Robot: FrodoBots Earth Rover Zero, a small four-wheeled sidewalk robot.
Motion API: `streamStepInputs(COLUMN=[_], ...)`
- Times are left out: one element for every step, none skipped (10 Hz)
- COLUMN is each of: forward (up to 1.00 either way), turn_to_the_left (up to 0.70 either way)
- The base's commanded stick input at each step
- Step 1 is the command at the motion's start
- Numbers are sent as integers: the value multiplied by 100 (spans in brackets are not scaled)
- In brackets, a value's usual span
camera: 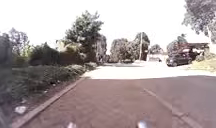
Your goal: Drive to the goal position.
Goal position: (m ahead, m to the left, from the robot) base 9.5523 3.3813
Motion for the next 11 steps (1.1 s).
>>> streamStepInputs(forward=[100, 100, 100, 100, 100, 100, 100, 100, 100, 100, 100], turn_to_the_left=[14, 22, 27, 32, 17, 0, 0, 0, 0, 0, 6])
